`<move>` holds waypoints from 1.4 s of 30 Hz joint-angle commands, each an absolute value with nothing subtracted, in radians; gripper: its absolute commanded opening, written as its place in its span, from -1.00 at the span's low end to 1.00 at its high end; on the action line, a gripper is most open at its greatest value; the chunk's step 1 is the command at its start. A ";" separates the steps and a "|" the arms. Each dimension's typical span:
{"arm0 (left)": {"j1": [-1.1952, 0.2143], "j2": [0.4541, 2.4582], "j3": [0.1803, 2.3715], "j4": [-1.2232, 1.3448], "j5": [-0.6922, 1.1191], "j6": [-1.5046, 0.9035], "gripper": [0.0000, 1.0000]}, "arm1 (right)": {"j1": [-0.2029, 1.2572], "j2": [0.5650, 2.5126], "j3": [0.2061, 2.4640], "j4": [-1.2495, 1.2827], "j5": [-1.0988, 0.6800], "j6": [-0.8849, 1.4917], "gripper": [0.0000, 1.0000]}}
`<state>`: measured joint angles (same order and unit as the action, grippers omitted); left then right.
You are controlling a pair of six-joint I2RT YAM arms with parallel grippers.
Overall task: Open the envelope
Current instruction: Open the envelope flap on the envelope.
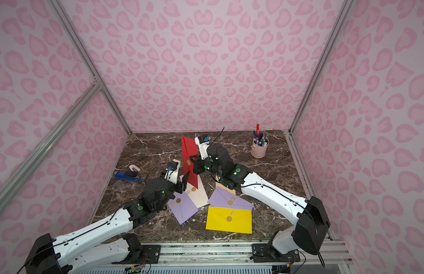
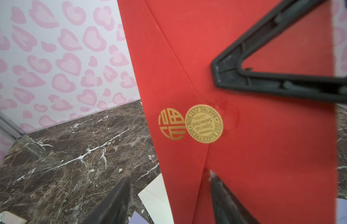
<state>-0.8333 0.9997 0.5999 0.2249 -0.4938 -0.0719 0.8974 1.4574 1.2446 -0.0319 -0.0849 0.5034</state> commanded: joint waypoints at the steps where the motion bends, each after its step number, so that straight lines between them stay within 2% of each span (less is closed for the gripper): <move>1: -0.834 1.009 0.609 0.232 -0.550 -0.077 0.35 | 0.903 1.459 1.256 -0.019 -0.107 0.506 -1.00; 14: -0.834 1.008 0.620 0.212 -0.651 -0.105 0.35 | 0.910 1.450 1.240 -0.018 -0.121 0.509 -1.00; 42: -0.834 0.979 0.609 0.210 -0.681 -0.118 0.36 | 0.917 1.451 1.236 -0.014 -0.132 0.499 -1.00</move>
<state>-0.8364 0.9813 0.6098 0.2081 -0.6537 -0.1059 0.9142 1.4521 1.2381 -0.0174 -0.1181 0.5034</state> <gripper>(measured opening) 0.678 0.049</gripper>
